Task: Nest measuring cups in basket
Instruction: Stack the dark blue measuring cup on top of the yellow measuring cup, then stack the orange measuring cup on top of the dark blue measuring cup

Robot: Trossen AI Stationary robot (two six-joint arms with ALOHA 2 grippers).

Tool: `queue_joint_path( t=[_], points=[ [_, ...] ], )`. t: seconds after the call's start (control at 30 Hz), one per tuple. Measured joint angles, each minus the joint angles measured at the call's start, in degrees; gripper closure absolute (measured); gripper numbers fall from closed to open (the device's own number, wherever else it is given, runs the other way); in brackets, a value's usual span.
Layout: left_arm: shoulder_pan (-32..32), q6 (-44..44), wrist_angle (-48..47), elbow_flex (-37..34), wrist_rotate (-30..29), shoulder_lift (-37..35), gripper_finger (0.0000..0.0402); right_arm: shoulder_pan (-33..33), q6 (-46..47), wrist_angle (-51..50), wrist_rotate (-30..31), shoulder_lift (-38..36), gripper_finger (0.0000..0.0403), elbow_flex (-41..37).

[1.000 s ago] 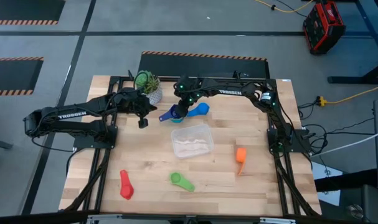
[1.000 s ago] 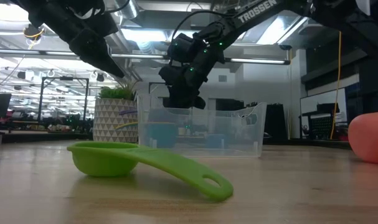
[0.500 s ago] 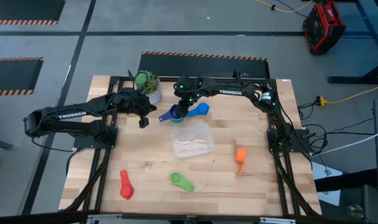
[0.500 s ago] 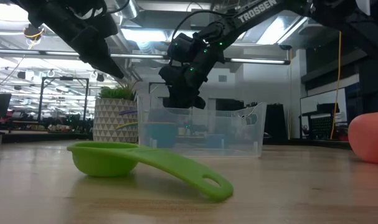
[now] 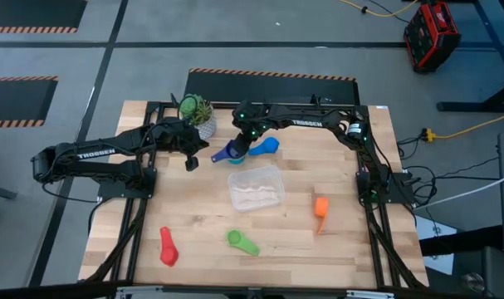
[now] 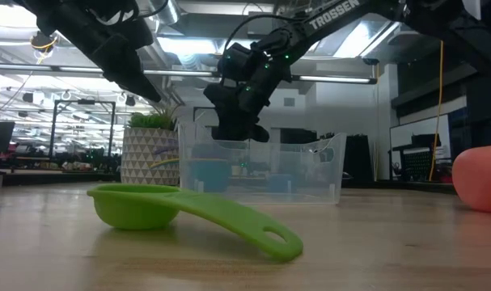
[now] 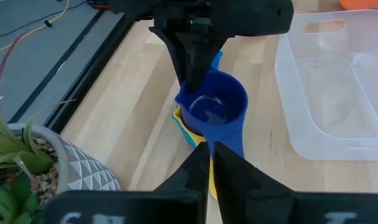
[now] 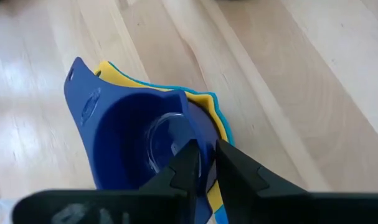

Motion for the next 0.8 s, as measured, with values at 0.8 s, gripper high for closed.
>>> queue_joint_path(
  t=[0.8],
  points=[
    [0.00, 0.00, 0.00, 0.00, -0.02, 0.00, 0.0373, -0.76, -0.13, -0.93, -1.81, -0.04, 0.0237, -0.01]
  ],
)
